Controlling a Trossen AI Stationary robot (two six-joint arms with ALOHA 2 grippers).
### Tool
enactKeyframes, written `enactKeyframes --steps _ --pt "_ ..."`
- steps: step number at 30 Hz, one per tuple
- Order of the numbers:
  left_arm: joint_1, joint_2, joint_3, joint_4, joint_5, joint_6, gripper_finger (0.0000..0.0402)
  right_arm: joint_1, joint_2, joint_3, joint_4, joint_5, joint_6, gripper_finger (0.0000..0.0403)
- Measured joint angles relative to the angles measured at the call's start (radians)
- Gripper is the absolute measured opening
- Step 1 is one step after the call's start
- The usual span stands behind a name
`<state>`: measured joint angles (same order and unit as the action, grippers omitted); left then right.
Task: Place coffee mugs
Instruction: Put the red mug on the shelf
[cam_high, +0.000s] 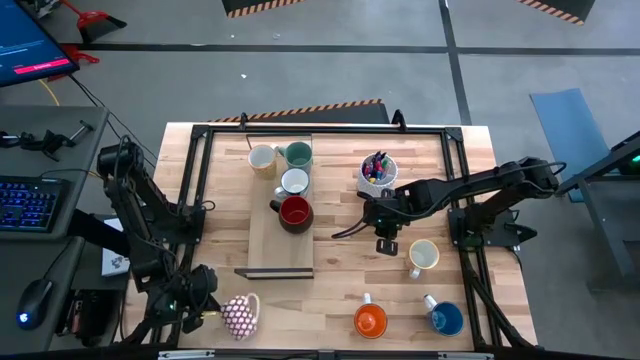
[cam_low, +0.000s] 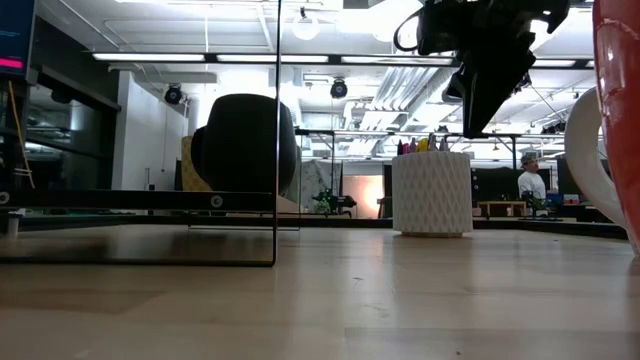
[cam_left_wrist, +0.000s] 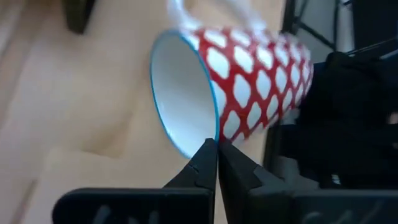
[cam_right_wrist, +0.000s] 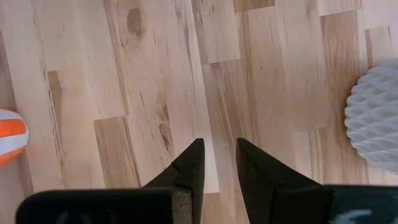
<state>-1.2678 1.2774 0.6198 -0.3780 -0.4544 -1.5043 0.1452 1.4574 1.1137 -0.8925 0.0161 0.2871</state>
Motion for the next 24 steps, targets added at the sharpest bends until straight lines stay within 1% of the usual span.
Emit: enactKeyframes --steps 7,15,18,24 --pt "0.000 0.000 -0.001 -0.016 -0.001 -0.012 0.0002 0.000 0.000 0.000 0.000 0.000 0.000 0.0071" --pt "0.000 -0.001 0.000 0.010 -0.014 -0.044 0.0001 0.000 0.000 0.000 0.000 -0.001 0.000 0.0071" --pt "0.000 -0.001 0.000 0.039 -0.076 -0.056 0.0000 0.000 0.000 0.000 0.000 -0.001 0.000 0.0071" --pt "0.000 -0.002 0.002 0.098 -0.208 0.011 0.0019 0.000 0.000 0.000 0.000 -0.001 0.003 0.0071"
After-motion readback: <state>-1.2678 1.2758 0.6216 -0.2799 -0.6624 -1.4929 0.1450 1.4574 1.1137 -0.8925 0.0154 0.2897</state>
